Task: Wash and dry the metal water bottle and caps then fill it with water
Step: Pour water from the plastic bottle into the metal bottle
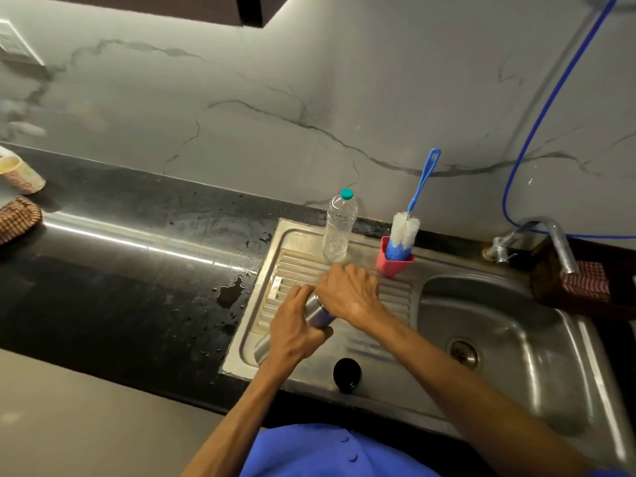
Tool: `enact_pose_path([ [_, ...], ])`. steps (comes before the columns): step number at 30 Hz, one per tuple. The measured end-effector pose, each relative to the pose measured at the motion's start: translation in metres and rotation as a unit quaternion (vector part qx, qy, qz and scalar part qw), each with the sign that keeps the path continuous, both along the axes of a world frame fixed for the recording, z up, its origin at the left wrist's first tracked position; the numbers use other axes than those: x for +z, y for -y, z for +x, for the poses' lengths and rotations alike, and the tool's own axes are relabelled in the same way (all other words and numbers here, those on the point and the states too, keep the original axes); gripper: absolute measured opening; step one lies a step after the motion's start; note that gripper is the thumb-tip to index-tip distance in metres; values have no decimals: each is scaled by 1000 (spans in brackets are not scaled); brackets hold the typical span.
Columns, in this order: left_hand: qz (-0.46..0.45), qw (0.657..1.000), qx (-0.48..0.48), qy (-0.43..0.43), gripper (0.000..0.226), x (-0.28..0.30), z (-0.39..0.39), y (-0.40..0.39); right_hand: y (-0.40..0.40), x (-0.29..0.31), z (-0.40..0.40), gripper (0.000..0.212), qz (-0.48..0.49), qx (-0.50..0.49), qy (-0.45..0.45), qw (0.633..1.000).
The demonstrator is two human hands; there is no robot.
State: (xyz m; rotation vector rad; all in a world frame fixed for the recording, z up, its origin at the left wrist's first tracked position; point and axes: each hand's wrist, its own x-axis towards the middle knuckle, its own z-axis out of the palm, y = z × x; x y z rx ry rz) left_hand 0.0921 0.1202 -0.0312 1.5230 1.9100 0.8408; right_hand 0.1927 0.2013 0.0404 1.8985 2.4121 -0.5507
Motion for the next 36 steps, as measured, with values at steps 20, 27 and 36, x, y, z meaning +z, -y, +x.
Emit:
enact_pose_path([
  [20, -4, 988, -17, 152, 74, -21, -50, 47, 70, -31, 37, 25, -118, 53, -446, 886],
  [27, -60, 973, 53, 215, 68, -38, -52, 60, 100, -138, 83, 85, -136, 319, 119, 930],
  [36, -57, 977, 22, 202, 54, -48, -51, 61, 32, -40, 60, 48, -83, -69, -373, 922],
])
